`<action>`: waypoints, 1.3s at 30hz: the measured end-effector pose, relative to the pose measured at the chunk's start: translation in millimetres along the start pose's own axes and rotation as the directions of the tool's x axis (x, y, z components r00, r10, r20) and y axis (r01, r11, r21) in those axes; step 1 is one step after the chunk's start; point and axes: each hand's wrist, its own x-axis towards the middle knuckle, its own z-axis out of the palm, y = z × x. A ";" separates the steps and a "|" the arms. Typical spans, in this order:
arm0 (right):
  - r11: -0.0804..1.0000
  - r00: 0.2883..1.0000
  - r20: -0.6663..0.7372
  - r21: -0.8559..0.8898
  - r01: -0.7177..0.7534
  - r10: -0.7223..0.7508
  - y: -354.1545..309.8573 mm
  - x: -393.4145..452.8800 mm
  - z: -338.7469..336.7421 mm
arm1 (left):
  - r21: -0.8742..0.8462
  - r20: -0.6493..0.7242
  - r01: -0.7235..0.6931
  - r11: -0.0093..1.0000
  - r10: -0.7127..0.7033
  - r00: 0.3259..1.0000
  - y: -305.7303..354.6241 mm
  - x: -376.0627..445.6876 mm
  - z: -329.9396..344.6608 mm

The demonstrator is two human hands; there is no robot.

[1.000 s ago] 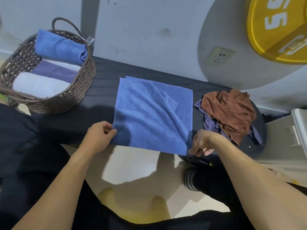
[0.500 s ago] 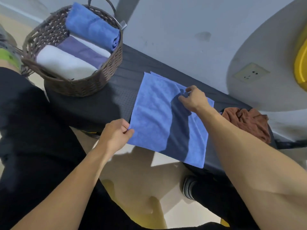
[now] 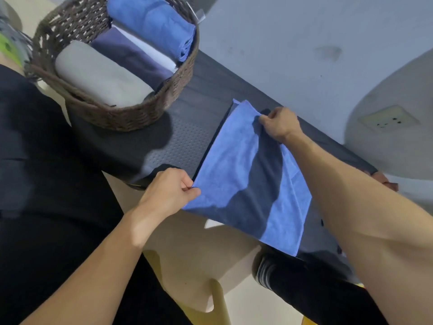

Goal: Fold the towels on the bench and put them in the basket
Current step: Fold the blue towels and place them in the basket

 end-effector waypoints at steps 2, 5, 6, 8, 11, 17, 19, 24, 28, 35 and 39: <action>1.000 1.000 0.018 0.021 -0.017 0.017 4.6 2.1 0.2 | 0.007 0.011 0.004 1.000 -0.004 1.000 1.0 0.4 -2.5; 0.999 1.000 0.006 0.033 -0.023 0.023 5.2 6.0 2.2 | 0.021 0.003 0.002 1.000 -0.002 1.000 3.3 0.4 -1.5; 0.999 0.999 0.013 0.028 -0.030 0.030 3.5 6.8 1.4 | 0.030 -0.013 0.000 1.000 0.000 1.000 4.0 0.3 -1.1; 1.000 1.000 0.019 -0.017 -0.021 0.021 0.0 9.1 -2.3 | 0.073 -0.064 -0.005 0.997 0.010 0.998 5.0 0.3 0.8; 0.995 0.996 -0.052 -0.070 0.071 -0.075 -12.1 10.3 -2.8 | 0.200 -0.145 0.016 0.980 0.014 0.989 4.0 -2.8 4.6; 0.980 0.980 0.029 -0.029 0.198 -0.198 -36.1 14.4 17.3 | 0.226 -0.100 0.009 0.974 0.013 0.995 -3.8 -11.1 8.2; 0.987 0.987 0.038 0.050 0.152 -0.154 -34.9 19.2 17.5 | 0.204 -0.084 0.006 0.979 0.011 0.996 -8.9 -10.8 8.9; 0.990 0.994 0.031 0.097 0.105 -0.108 -39.4 23.2 19.9 | -0.049 -0.071 0.065 0.997 -0.069 0.995 -19.4 -10.1 15.0; 0.995 0.992 0.075 0.003 0.102 -0.102 -44.6 26.2 14.9 | -0.391 0.137 0.200 0.898 -0.158 0.978 -21.8 -11.6 16.8; 0.913 0.965 0.141 -0.317 0.257 -0.223 -46.2 24.0 14.4 | -0.437 0.041 0.108 0.893 -0.100 0.994 -20.0 -14.9 7.6; 0.876 0.961 0.149 -0.398 0.274 -0.233 -49.6 23.3 17.5 | -0.092 0.010 -0.001 0.996 0.002 1.000 -27.1 -10.2 -4.9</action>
